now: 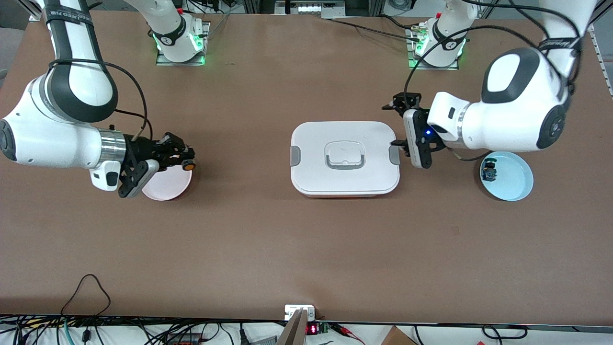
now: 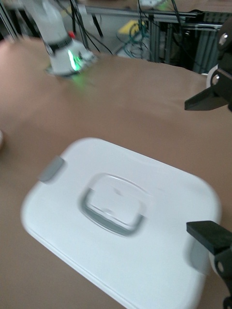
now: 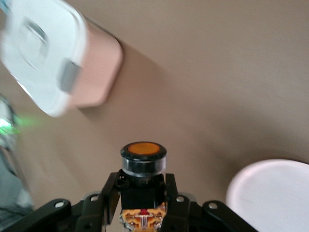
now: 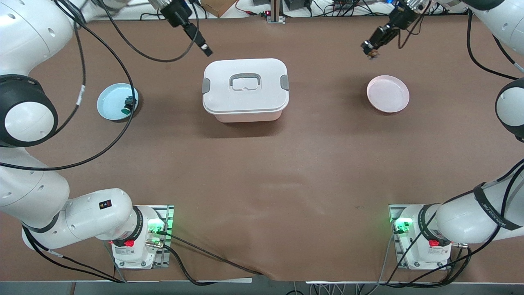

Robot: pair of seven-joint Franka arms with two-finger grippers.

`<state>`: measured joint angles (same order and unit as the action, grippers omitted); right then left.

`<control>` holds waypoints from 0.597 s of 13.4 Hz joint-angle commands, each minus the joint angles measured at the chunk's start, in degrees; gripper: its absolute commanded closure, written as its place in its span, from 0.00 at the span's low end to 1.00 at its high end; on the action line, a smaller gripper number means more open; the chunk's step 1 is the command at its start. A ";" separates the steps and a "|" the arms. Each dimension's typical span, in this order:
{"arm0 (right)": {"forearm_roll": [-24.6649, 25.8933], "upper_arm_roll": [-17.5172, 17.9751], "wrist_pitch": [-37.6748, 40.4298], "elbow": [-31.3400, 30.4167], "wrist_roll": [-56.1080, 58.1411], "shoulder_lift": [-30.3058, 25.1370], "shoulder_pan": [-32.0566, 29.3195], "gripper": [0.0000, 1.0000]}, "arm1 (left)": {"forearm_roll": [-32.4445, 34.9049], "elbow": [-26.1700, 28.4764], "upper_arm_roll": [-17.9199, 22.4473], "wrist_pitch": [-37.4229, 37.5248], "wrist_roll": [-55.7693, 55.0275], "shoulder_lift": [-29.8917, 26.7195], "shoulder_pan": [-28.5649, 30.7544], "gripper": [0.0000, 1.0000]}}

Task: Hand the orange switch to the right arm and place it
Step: 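Carry the switch over the white plate while the left gripper withdraws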

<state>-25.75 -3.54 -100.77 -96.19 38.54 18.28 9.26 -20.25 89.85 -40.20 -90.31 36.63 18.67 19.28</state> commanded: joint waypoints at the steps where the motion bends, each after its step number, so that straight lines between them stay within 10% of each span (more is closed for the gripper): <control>1: 13.99 0.55 -3.18 -0.84 6.52 -0.88 0.14 1.00 | 12.81 -5.38 -0.41 9.50 -14.69 -0.47 -0.73 0.00; 8: 25.22 0.64 -18.39 -8.30 33.05 -0.27 0.50 1.00 | 46.23 -13.55 0.29 20.87 -28.63 0.14 -5.65 0.00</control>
<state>-1.72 -3.08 -115.60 -101.32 64.10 18.94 9.75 18.35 80.46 -40.49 -71.82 10.35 17.96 16.82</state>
